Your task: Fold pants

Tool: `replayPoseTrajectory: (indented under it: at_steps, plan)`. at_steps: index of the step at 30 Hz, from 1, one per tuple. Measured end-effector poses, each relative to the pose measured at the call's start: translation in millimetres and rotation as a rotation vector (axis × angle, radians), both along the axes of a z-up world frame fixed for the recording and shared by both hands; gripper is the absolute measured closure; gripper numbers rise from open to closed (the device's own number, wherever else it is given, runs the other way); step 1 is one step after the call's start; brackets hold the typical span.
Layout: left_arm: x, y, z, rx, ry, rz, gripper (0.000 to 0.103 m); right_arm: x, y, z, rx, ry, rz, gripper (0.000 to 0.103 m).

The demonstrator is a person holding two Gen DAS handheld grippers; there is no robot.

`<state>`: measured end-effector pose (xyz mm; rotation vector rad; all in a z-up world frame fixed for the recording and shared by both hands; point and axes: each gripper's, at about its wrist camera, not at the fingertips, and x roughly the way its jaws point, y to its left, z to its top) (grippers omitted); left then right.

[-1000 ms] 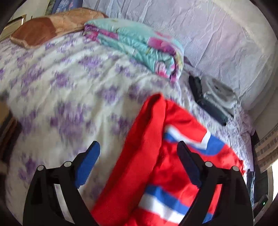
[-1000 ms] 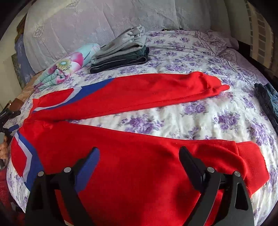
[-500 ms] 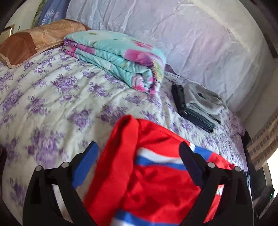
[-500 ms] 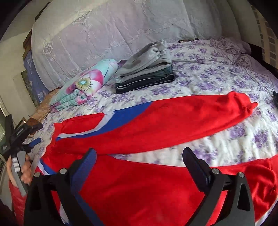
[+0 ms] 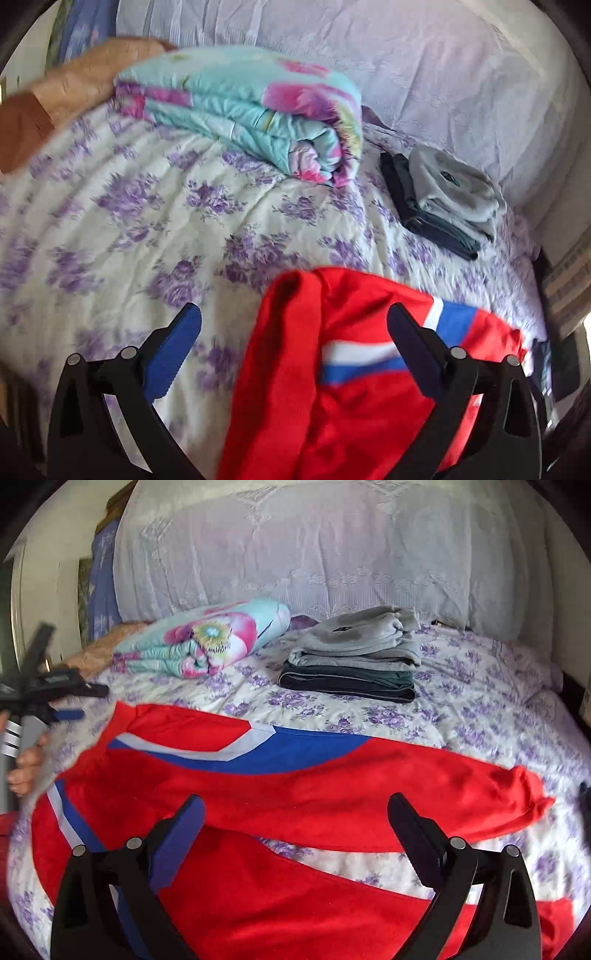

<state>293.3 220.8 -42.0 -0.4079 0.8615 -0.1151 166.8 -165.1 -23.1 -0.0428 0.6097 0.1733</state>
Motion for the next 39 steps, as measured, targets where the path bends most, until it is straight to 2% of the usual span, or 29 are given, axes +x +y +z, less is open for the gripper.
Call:
replayPoseTrajectory:
  at_steps: [4,6,10,12,14,17,20,22,24,25,26,28,29,30,32,33,34,35,37,39]
  plan:
    - [7,2,-27,-0.047,0.030,-0.083,0.005,3,-15,-23,0.107,0.040,-0.003,0.003]
    - [2,-3,-20,-0.043,-0.019,-0.126,0.006,12,-22,-29,0.160,0.092,0.002,0.003]
    - [-2,-17,-4,0.048,-0.112,-0.181,0.006,15,-39,-34,0.282,0.111,-0.015,0.003]
    - [4,-27,-5,0.117,-0.114,-0.196,0.006,13,-47,-35,0.341,0.103,-0.023,0.003]
    - [12,-29,-10,0.130,-0.082,-0.209,0.006,12,-52,-34,0.382,0.094,-0.016,0.003]
    - [15,-26,-15,0.115,-0.047,-0.203,0.006,12,-54,-32,0.408,0.081,0.010,0.003]
    - [-2,-19,-5,0.128,-0.085,-0.094,0.006,15,-54,-38,0.417,0.112,-0.001,0.003]
    - [-26,-16,7,0.048,-0.121,-0.053,0.006,16,-51,-41,0.417,0.136,0.003,0.003]
    - [-54,-22,19,-0.038,-0.177,-0.061,0.005,16,-45,-41,0.384,0.143,0.008,0.003]
    - [-66,-35,25,-0.015,-0.225,-0.100,0.005,17,-41,-41,0.361,0.146,0.006,0.003]
    - [-71,-47,29,0.067,-0.255,-0.111,0.005,18,-36,-40,0.330,0.154,0.003,0.003]
    - [-69,-69,32,0.307,-0.301,-0.080,0.005,23,-30,-37,0.292,0.163,0.017,0.003]
    - [-59,-71,28,0.364,-0.282,-0.068,0.005,27,-26,-31,0.268,0.164,0.040,0.003]
    - [-48,-66,24,0.341,-0.240,-0.078,0.005,34,-22,-26,0.232,0.163,0.059,0.003]
    - [-21,-41,9,0.183,-0.122,-0.079,0.005,52,-9,-15,0.110,0.156,0.118,0.003]
    - [-13,-27,3,0.127,-0.088,-0.060,0.005,62,-3,-11,0.036,0.143,0.169,0.003]
    - [-4,-12,-1,0.093,-0.068,-0.040,0.005,72,5,-8,-0.049,0.121,0.233,0.003]
    - [-1,-5,-2,0.095,-0.067,-0.027,0.005,80,11,-8,-0.120,0.104,0.266,0.003]
    - [1,7,-4,0.092,-0.075,-0.012,0.005,95,17,-9,-0.222,0.087,0.280,0.003]
    - [3,13,-6,-0.004,-0.074,-0.071,0.005,116,19,-12,-0.261,0.123,0.320,0.003]
